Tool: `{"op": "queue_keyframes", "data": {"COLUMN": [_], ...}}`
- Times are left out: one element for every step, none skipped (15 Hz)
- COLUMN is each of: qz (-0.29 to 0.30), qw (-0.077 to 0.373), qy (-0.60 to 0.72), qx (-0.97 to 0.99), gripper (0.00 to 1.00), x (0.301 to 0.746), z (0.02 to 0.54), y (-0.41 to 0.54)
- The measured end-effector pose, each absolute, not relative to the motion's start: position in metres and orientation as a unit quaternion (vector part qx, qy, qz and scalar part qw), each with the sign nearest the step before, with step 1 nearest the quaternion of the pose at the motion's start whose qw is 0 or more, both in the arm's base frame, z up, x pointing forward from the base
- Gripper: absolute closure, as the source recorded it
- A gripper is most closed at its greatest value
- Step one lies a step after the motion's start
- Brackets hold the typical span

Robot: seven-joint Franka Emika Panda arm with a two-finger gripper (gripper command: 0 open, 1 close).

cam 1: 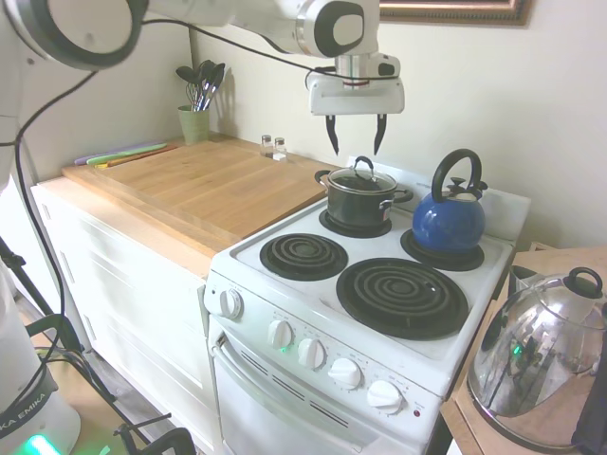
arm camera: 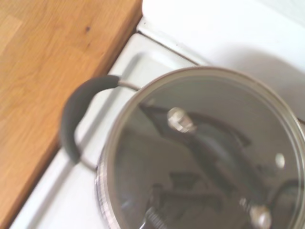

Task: Uncover the lid of the pot

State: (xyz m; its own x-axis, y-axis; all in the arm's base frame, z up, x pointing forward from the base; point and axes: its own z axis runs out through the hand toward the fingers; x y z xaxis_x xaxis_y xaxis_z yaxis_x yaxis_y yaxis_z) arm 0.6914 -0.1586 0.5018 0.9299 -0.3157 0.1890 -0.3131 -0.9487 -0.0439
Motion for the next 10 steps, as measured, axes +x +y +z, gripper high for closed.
{"op": "queue_keyframes", "data": {"qz": [-0.098, -0.098, -0.095, -0.090, -0.086, -0.083, -0.081, -0.081, -0.083, -0.085], "qw": [0.012, 0.017, 0.019, 0.019, 0.020, 0.020, 0.019, 0.019, 0.019, 0.019], "qy": [0.159, 0.156, 0.155, 0.153, 0.152, 0.150, 0.151, 0.151, 0.151, 0.150], "qx": [-0.982, -0.983, -0.983, -0.984, -0.985, -0.985, -0.985, -0.985, -0.985, -0.985], "gripper": [0.00, 0.00, 0.00, 0.00, 1.00, 1.00, 1.00, 1.00, 1.00, 1.00], "x": [0.698, 0.705, 0.712, 0.718, 0.723, 0.727, 0.730, 0.732, 0.733, 0.734], "z": [0.498, 0.496, 0.492, 0.486, 0.480, 0.473, 0.467, 0.465, 0.466, 0.468], "y": [-0.163, -0.165, -0.165, -0.165, -0.164, -0.164, -0.164, -0.165, -0.165, -0.165]}}
